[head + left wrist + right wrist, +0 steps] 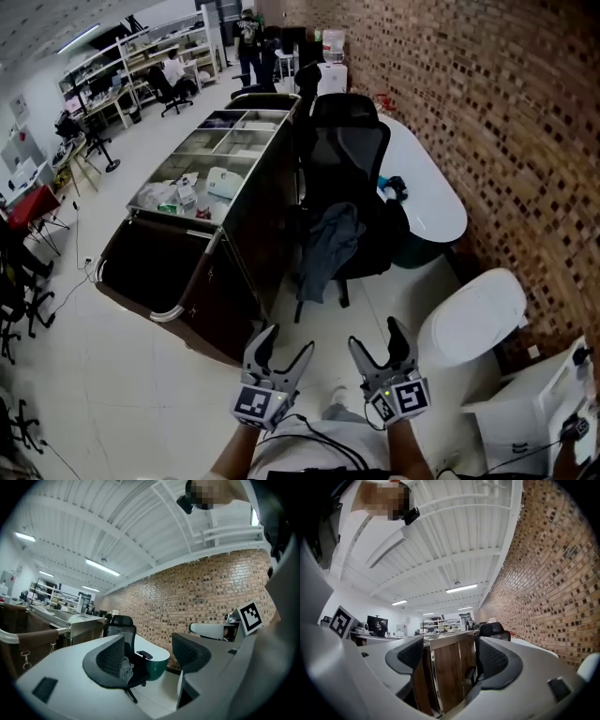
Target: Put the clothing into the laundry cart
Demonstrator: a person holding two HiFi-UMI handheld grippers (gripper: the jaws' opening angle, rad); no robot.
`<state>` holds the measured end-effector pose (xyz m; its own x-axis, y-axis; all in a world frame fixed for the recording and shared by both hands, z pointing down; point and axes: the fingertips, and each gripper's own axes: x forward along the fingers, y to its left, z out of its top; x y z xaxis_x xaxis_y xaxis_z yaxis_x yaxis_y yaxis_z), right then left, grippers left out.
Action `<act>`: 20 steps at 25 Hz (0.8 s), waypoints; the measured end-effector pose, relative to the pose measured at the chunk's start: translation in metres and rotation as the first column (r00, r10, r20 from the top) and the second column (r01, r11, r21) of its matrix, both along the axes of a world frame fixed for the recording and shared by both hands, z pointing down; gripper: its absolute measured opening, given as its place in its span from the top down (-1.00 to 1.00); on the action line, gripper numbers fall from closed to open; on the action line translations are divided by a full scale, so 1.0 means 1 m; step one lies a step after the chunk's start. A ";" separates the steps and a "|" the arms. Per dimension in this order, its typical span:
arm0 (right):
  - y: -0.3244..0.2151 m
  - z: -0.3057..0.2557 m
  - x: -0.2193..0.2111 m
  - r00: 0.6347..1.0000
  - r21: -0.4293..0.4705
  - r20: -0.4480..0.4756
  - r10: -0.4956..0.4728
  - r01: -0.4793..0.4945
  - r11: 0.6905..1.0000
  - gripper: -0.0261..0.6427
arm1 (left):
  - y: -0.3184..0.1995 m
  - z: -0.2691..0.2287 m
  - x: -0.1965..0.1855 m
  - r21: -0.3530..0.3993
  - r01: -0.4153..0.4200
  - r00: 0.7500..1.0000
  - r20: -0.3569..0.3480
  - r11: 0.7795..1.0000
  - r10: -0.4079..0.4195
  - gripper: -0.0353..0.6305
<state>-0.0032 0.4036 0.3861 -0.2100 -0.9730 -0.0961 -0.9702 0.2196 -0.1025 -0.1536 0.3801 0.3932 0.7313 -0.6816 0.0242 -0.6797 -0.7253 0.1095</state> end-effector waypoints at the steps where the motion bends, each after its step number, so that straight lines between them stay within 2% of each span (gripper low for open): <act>1: -0.010 -0.002 0.009 1.000 0.007 0.004 -0.010 0.010 1.000 -0.22 | -0.009 -0.002 0.011 0.004 0.003 1.000 0.002 1.000 -0.003 -0.04; 7: -0.042 0.006 0.070 0.998 -0.002 0.053 -0.019 0.019 1.000 -0.22 | -0.041 0.009 0.075 0.024 -0.024 0.998 0.054 0.999 0.023 -0.04; 11: -0.050 0.019 0.111 0.997 -0.014 0.076 0.000 0.001 1.000 -0.22 | -0.051 -0.003 0.107 -0.009 -0.006 0.999 0.039 1.000 0.006 -0.04; 15: -0.057 0.026 0.142 0.993 -0.019 0.107 0.044 -0.043 0.999 -0.22 | -0.066 -0.005 0.121 0.001 0.000 0.998 0.058 1.000 0.000 -0.04; 20: -0.083 0.036 0.150 0.994 -0.045 0.101 0.042 -0.038 0.998 -0.22 | -0.094 -0.001 0.131 -0.006 -0.003 0.998 0.064 1.000 0.003 -0.04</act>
<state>0.1465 0.3201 0.4222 -0.1622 -0.9841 -0.0727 -0.9621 0.1741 -0.2101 -0.0227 0.2856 0.3926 0.7299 -0.6794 0.0749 -0.6835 -0.7266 0.0697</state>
